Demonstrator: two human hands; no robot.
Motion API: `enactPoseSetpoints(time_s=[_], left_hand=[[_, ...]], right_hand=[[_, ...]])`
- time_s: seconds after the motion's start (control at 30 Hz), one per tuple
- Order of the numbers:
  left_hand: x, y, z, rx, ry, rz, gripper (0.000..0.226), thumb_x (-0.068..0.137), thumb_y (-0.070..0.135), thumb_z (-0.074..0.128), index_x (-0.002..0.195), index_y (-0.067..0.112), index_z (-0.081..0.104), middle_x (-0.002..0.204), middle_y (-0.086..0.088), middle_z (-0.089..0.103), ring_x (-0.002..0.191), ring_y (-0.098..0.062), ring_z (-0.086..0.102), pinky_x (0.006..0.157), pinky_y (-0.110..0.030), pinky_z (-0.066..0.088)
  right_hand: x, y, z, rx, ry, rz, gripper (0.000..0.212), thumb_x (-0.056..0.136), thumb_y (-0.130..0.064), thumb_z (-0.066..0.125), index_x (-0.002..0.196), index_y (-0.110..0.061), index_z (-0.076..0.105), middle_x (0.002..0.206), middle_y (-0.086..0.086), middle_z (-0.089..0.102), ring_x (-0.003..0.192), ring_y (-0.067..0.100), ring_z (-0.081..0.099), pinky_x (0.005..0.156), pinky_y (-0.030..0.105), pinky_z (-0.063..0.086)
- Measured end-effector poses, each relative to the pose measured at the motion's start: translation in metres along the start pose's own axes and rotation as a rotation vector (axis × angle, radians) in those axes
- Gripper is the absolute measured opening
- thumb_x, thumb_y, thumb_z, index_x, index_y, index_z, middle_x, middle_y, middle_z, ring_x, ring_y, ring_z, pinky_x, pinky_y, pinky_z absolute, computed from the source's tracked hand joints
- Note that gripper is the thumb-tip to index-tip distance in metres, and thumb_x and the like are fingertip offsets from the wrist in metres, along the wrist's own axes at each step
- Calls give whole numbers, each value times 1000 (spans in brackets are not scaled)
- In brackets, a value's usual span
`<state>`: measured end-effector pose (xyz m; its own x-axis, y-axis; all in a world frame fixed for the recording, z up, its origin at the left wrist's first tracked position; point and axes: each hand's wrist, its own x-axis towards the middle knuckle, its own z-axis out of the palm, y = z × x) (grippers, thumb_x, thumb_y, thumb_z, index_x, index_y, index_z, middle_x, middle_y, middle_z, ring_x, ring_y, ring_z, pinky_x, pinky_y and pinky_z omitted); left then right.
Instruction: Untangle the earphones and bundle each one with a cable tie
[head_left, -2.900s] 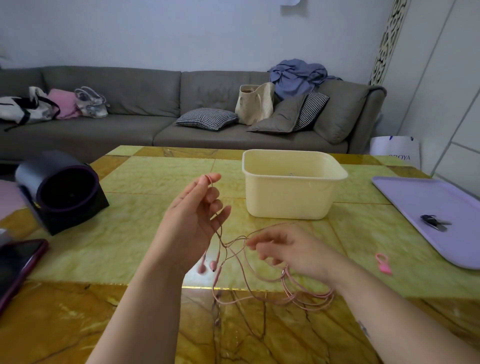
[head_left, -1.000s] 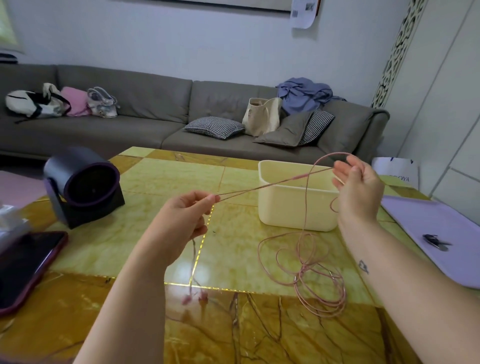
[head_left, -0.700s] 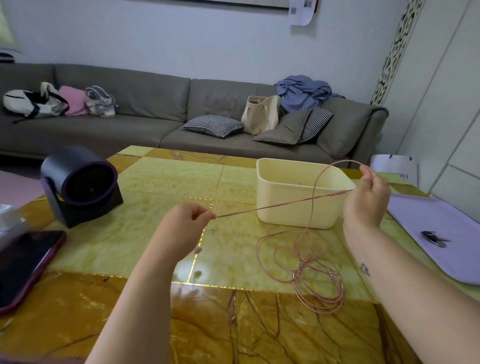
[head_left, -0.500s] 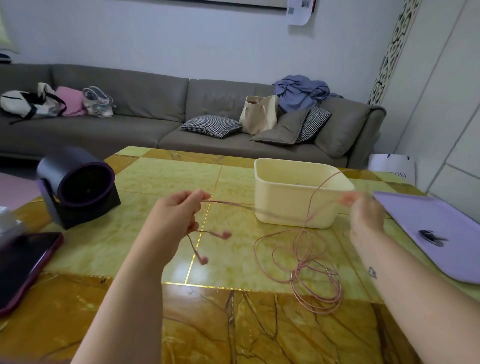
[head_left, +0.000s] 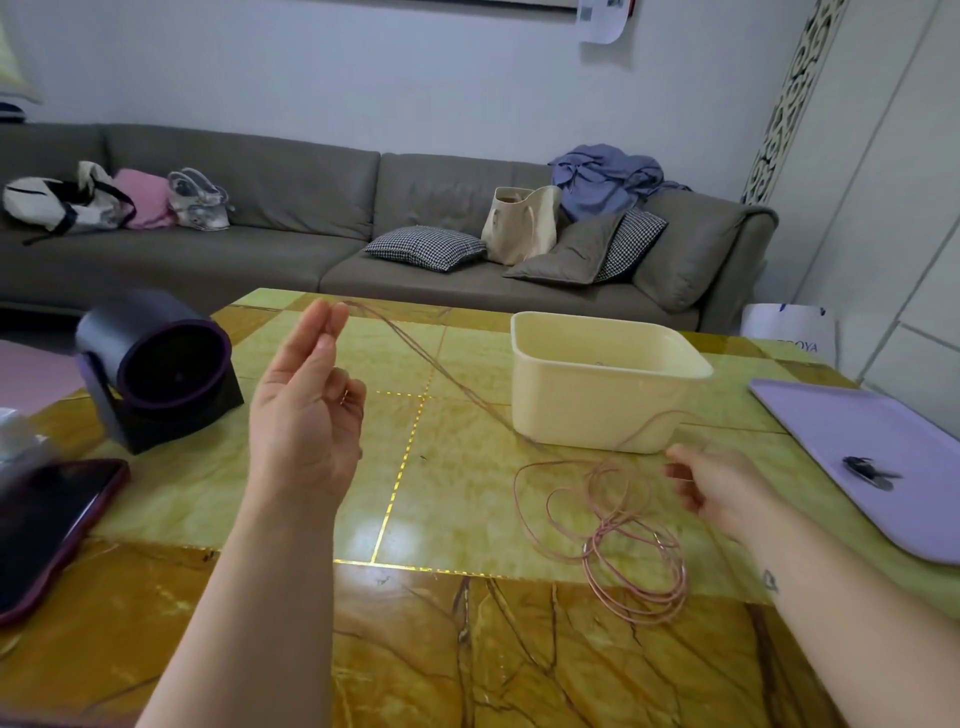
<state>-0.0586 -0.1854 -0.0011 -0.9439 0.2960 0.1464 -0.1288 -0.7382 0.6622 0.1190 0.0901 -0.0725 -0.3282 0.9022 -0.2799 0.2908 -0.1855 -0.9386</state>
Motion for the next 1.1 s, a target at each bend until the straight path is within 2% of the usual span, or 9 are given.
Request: enactPoseSetpoints(time_s=[0.2, 0.4, 0.5, 0.57, 0.63, 0.73, 0.87, 0.97, 1.1], left_hand=[[8, -1, -12, 213, 305, 274, 45, 97, 2, 39, 140, 15, 41, 135, -2, 47, 47, 0, 40, 46, -12, 38], [14, -9, -22, 427, 324, 240, 57, 88, 8, 39, 144, 14, 29, 148, -21, 31, 62, -7, 44, 45, -23, 38], [10, -12, -15, 389, 213, 90, 46, 93, 4, 39, 137, 18, 45, 108, -15, 67, 48, -7, 38, 38, -19, 26], [6, -10, -9, 369, 24, -52, 39, 96, 9, 43, 128, 25, 56, 52, 5, 49, 45, -8, 37, 46, -23, 29], [-4, -8, -1, 377, -249, -218, 31, 94, 11, 47, 116, 23, 65, 62, 5, 47, 43, -7, 36, 52, -25, 37], [-21, -9, 14, 392, -613, -415, 33, 83, 14, 51, 111, 16, 68, 115, 0, 63, 45, -3, 28, 47, -16, 35], [-33, -14, 24, 343, -817, -529, 32, 86, 13, 53, 113, 11, 68, 127, -3, 62, 43, -1, 26, 49, -13, 31], [-31, -11, 22, 269, -838, -529, 34, 85, 17, 49, 111, 13, 69, 123, -3, 65, 41, 0, 26, 48, -13, 34], [-27, -13, 18, 296, -822, -516, 33, 85, 21, 50, 110, 15, 70, 122, -1, 65, 41, 0, 26, 46, -13, 36]], right_hand=[[1, 10, -7, 72, 47, 39, 15, 99, 1, 39, 92, 3, 53, 76, 12, 61, 53, 14, 58, 40, 16, 39], [18, 24, -7, -11, 218, -41, 17, 97, -5, 44, 106, -3, 58, 98, 13, 61, 98, 28, 57, 89, 40, 44], [15, 23, -2, -329, 286, -64, 34, 89, -22, 60, 110, 6, 60, 112, 21, 62, 108, 37, 57, 97, 44, 43], [3, 13, 1, -466, 377, -134, 56, 85, -27, 66, 127, 6, 50, 131, 26, 51, 122, 41, 46, 102, 45, 39], [-19, -1, 9, -419, 426, -354, 64, 85, -21, 66, 139, 0, 39, 143, 20, 41, 132, 38, 35, 106, 45, 32], [-67, -34, 27, -158, -24, -617, 54, 78, -14, 65, 130, -19, 52, 128, -2, 57, 125, 18, 49, 105, 38, 40], [-123, -66, 47, -40, -1000, -502, 33, 79, -10, 56, 111, -12, 62, 95, 4, 69, 96, 17, 66, 91, 30, 50], [-125, -71, 46, -4, -972, -459, 2, 79, -15, 70, 80, -15, 71, 52, -2, 43, 46, 9, 44, 64, 29, 44], [-104, -75, 28, 220, -962, -410, 21, 64, -28, 83, 79, -18, 73, 63, -2, 55, 55, 9, 54, 62, 24, 51]])
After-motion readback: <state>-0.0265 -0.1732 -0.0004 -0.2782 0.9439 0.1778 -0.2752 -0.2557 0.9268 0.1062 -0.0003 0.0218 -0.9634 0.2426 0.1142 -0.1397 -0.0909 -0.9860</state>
